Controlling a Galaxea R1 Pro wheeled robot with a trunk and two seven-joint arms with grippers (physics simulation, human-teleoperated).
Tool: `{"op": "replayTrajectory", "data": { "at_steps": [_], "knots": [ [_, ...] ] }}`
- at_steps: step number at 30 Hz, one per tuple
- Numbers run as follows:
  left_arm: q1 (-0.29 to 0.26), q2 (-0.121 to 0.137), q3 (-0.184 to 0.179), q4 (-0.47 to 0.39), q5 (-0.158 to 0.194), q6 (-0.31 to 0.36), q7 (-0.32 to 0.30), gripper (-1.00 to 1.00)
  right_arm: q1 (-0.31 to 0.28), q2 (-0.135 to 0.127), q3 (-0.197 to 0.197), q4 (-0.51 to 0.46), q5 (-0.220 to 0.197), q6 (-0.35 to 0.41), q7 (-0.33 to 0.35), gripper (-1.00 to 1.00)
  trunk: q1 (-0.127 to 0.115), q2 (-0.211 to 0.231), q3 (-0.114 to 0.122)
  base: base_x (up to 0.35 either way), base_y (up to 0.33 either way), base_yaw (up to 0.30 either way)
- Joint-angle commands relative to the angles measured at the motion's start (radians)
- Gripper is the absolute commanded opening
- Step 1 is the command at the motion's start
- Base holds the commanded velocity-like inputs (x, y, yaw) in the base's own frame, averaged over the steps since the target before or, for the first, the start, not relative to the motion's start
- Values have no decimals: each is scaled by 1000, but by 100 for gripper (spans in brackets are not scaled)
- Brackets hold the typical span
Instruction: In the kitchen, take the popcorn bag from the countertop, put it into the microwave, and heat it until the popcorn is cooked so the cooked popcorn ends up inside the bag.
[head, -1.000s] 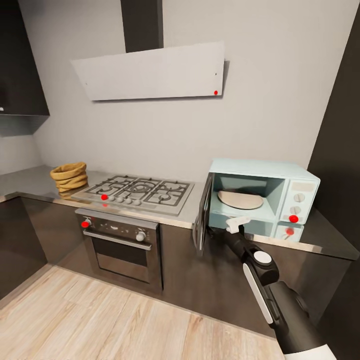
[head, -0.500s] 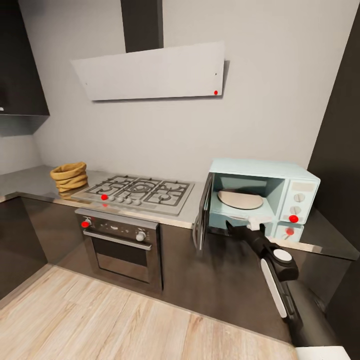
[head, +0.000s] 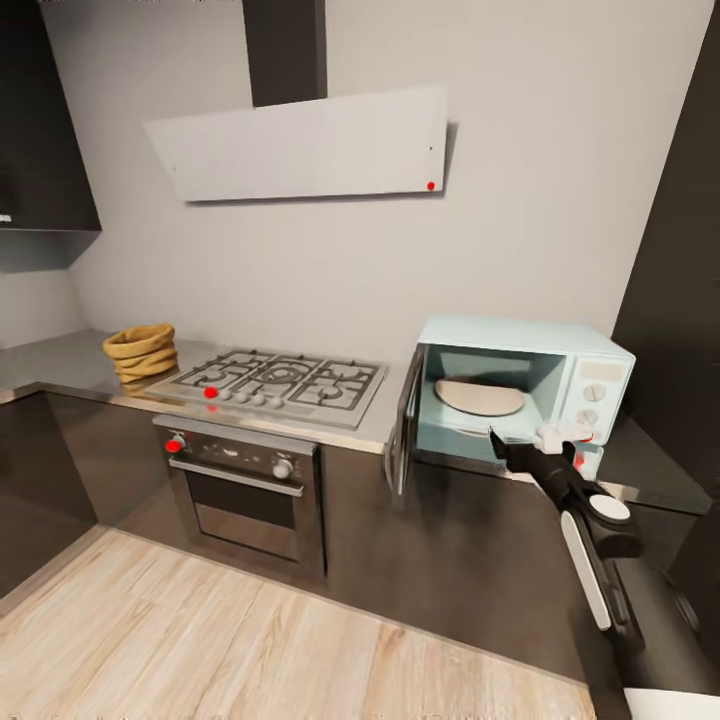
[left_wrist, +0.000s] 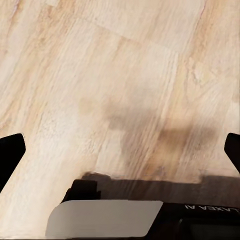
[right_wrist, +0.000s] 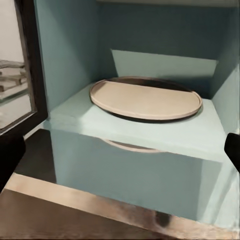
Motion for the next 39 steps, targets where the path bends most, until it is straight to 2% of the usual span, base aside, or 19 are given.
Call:
{"op": "replayTrajectory", "data": {
  "at_steps": [1,7,16,17,19,22,23,24,26,27,28,29,30,32,33,36,39],
  "knots": [
    [0,-1,5,2,2,-3,-1,100,5,0,-2,-2,-1,6,5,100,-1,-1,-1,-330,0,0],
    [0,-1,6,2,3,-3,-1,100,34,0,0,-10,-1,7,5,100,-1,-1,-1,-342,0,0],
    [-1,0,9,2,6,-3,-1,100,76,8,3,-36,-1,49,3,100,-1,-1,-1,-257,0,0],
    [-1,0,9,2,7,-3,-1,100,172,9,3,-35,-1,47,3,100,-1,-1,-1,-35,0,0],
    [-1,0,10,2,8,-3,-1,100,220,13,3,-13,-3,34,1,100,-1,-1,-1,-17,0,0],
    [-1,0,12,1,8,-4,-1,100,262,31,4,150,-8,-76,-4,100,-1,-1,-1,-4,0,0],
    [-2,0,13,1,8,-4,-1,100,266,34,5,225,-7,-133,-4,100,-1,-1,-1,-2,0,0],
    [-3,0,14,1,8,-4,-1,100,269,38,8,353,-7,-227,-2,100,-1,-1,-1,-51,22,0],
    [-6,0,14,1,9,-5,-1,100,271,44,18,510,-7,-339,5,100,-1,-1,-1,-148,92,0],
    [-8,0,14,1,10,-5,-1,100,272,60,44,615,-5,-414,8,100,-1,-1,-1,-216,174,0],
    [-11,3,14,1,11,-5,-1,100,272,78,93,718,-2,-487,10,100,-1,-1,-1,-220,227,0],
    [-12,6,15,2,11,-5,-1,100,272,88,130,778,-1,-527,10,100,-1,-1,-1,-214,255,0],
    [-13,10,15,2,12,-5,-1,100,272,100,186,853,-1,-572,9,100,-1,-1,-1,-195,285,0],
    [-13,13,16,2,12,-5,-1,100,272,119,239,917,-1,-602,7,100,-1,-1,-1,-162,308,0],
    [-13,14,16,2,12,-5,-1,100,272,144,262,945,-1,-613,3,100,-1,-1,-1,-93,332,64],
    [-14,15,17,2,13,-5,-1,100,272,165,274,962,-3,-620,-4,100,-1,-1,-1,-39,340,188],
    [-14,14,18,2,13,-5,-1,100,272,170,274,965,-9,-621,-6,100,-1,-1,-1,-8,346,263]
  ]
}}
